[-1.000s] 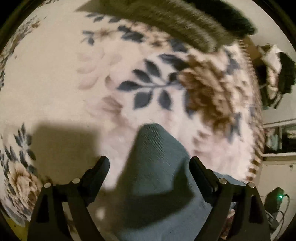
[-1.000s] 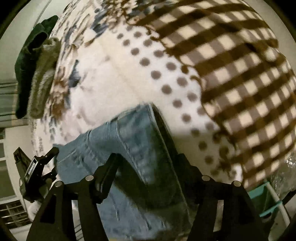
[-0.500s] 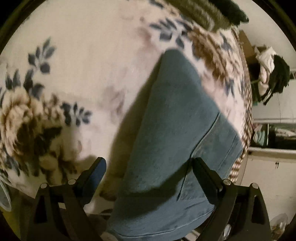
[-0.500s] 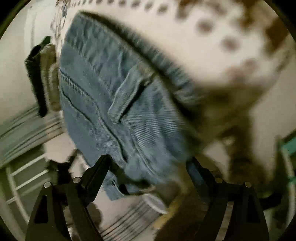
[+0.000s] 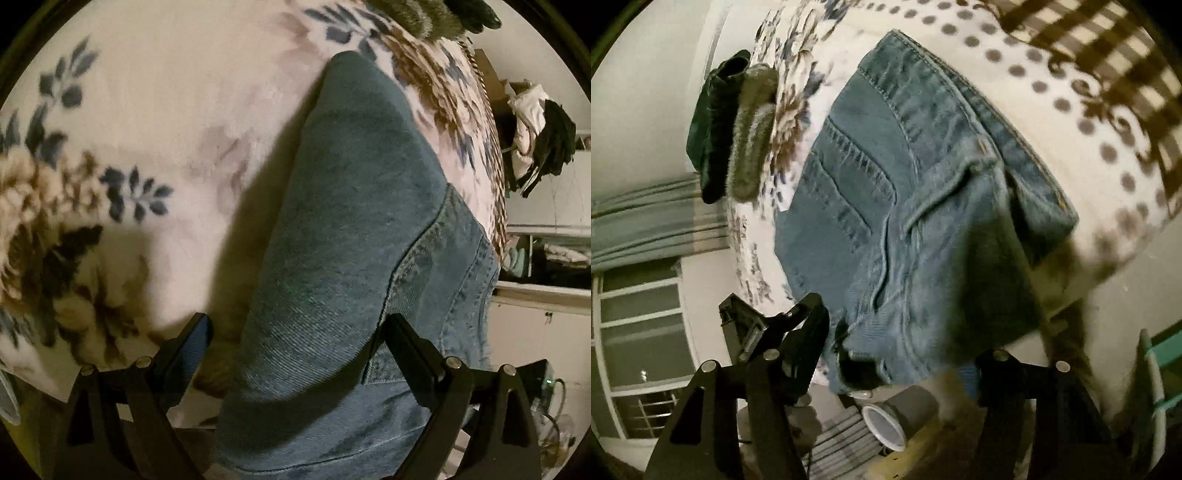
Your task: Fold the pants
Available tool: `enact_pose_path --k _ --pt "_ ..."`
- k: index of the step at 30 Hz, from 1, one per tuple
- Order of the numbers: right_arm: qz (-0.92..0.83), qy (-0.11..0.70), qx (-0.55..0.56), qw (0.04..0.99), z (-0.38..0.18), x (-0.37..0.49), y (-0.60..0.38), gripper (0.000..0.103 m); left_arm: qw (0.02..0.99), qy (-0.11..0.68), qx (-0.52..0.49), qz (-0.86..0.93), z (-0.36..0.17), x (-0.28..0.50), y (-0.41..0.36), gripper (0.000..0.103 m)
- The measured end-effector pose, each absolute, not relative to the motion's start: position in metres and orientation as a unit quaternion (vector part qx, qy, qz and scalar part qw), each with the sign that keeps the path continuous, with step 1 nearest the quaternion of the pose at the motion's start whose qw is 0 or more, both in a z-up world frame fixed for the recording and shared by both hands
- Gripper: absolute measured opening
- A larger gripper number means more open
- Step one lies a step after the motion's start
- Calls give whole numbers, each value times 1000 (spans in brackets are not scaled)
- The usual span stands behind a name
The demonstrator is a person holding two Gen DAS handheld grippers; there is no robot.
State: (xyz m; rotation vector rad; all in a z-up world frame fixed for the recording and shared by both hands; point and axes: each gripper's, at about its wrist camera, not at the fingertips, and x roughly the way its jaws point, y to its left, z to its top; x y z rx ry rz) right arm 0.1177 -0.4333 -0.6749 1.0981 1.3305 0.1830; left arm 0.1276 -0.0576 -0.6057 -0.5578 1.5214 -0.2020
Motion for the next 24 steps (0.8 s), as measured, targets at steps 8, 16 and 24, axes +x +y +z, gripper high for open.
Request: enact_pose_path --k 8,16,24 --pt "93 559 540 623 -720 130 -449 68 688 677 -246 -91 -607 130 -65 98" --pt "124 571 529 615 -741 141 -441 68 694 672 -240 -99 -610 135 -72 98" --pt "105 565 467 672 -704 136 -425 34 727 634 -230 -128 -576 126 -77 28"
